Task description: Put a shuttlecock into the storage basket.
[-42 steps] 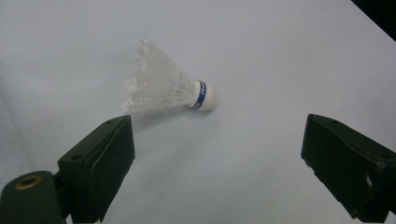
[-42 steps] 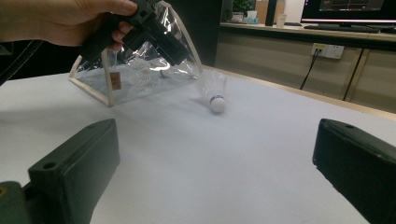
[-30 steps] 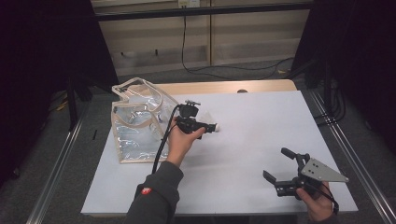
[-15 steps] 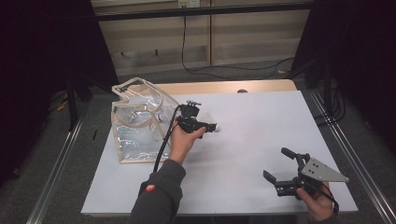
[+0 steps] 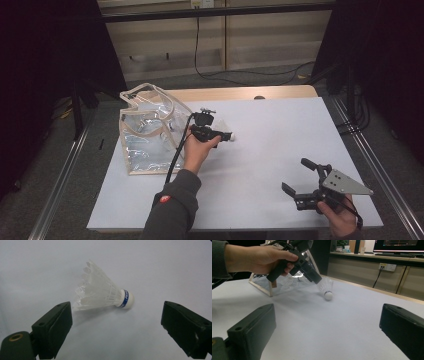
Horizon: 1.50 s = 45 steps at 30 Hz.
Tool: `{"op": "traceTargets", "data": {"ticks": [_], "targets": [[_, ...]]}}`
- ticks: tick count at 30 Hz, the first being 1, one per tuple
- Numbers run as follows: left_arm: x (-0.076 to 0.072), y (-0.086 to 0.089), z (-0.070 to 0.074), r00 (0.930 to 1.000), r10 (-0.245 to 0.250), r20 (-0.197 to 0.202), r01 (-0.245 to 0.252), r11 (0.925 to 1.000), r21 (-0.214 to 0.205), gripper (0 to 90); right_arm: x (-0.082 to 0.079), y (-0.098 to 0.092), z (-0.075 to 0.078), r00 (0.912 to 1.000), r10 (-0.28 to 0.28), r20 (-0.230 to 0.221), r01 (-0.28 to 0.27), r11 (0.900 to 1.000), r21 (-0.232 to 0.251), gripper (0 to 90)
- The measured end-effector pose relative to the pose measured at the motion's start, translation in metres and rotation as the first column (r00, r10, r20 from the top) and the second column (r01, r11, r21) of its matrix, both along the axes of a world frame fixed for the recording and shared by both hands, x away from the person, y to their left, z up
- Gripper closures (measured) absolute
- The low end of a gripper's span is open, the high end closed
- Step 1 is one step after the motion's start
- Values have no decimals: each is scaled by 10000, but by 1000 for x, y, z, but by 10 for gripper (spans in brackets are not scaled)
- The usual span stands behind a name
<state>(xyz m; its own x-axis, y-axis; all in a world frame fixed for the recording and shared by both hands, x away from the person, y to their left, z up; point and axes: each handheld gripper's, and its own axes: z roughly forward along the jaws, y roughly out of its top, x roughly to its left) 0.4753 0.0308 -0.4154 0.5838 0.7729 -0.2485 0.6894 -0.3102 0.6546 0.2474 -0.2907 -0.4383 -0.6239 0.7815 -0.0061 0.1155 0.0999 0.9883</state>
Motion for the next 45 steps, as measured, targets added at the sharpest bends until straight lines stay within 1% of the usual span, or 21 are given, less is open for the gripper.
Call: {"op": "traceTargets", "data": {"ticks": [2,4,7,11,13,15,18,23,25,28,30,32,34,36,37,39,41,42,45], "targets": [[1,0,-2,10000,-9,15,8,9999,105,105,0,0,0,10000,-16,15,16,10000,-22,3],[2,0,-2,10000,-3,22,3,10000,77,106,0,0,0,10000,-6,20,6,10000,26,3],[3,-1,-3,9999,107,19,-107,9999,35,110,0,-1,1,10000,0,7,1,10000,-48,3],[6,0,-4,9998,150,114,-152,9998,145,113,0,0,1,10000,-6,20,6,10000,-26,3],[6,-1,-5,9998,160,87,-161,9998,109,114,0,-1,1,10000,-17,19,17,10000,-29,3],[7,-2,-7,9999,118,76,-120,9998,169,122,0,-1,1,10000,-37,18,37,10000,-10,3],[8,-4,-9,9997,151,185,-155,9997,206,131,0,-1,1,10000,-14,23,14,10000,-67,4],[10,-4,-11,9996,122,236,-126,9997,200,134,0,-1,0,10000,-10,23,10,10000,4,3],[11,-5,-11,9994,121,314,-127,9997,191,138,0,-1,0,10000,-17,31,17,10000,-3,4],[12,-5,-13,9998,101,158,-104,9998,169,153,0,-1,0,10000,0,7,0,10000,11,3],[11,-6,-14,9999,-20,114,18,9998,214,172,0,-1,0,10000,-2,8,2,10000,12,3],[10,-8,-14,9998,-138,134,135,9997,209,173,0,-1,0,10000,-15,31,15,10000,10,4],[8,-8,-13,9997,-222,126,217,9992,326,191,0,-1,0,10000,-33,27,33,10000,5,4],[7,-8,-12,9996,-279,62,277,9992,274,196,0,-1,0,10000,-11,12,11,10000,5,4],[6,-8,-12,9992,-394,10,394,9988,295,208,0,-1,0,10000,1,19,-1,10000,6,3],[5,-8,-11,9991,-413,56,411,9986,333,227,0,-1,0,10000,12,2,-12,10000,-65,4],[4,-8,-10,9984,-555,-63,556,9983,183,255,0,-1,0,10000,-4,26,4,10000,-61,3],[3,-9,-9,9984,-562,-56,563,9983,150,271,0,-1,0,10000,-6,25,6,10000,-56,4],[1,-10,-10,9974,-718,-54,719,9971,242,311,0,0,0,10000,-2,1,2,10000,-46,4]]}}
